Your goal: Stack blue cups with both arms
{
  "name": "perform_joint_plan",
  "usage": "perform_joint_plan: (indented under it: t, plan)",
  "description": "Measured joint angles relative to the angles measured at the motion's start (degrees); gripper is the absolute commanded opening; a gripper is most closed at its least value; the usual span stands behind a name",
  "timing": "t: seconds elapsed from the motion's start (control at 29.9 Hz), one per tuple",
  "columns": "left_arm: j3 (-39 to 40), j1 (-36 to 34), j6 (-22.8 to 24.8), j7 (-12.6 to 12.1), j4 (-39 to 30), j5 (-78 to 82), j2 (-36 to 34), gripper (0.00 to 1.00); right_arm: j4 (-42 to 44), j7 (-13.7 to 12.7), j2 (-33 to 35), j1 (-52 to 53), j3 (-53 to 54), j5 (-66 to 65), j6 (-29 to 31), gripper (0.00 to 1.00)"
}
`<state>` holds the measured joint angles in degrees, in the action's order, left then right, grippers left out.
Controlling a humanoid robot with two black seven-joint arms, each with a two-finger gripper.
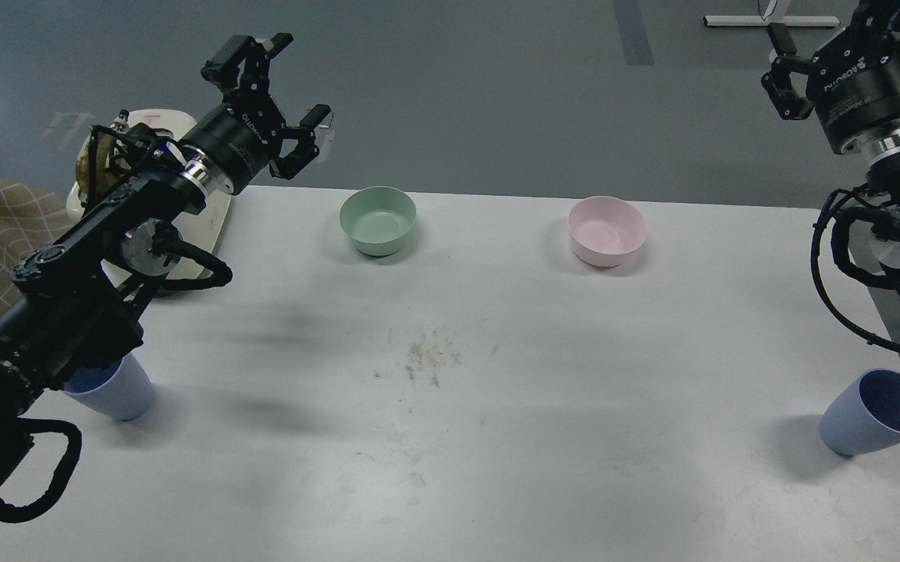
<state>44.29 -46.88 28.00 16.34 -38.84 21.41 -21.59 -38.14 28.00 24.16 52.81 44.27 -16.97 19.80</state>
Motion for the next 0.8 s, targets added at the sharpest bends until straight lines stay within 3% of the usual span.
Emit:
perform_joint_plan:
  t: [0.8]
  plan:
    - [0.36,-0.37,0.01,0.47,1.86,-0.7,0.02,0.98,-0.03,0.0,-0.43,-1.21,0.43,-1.57,-0.64,1.0]
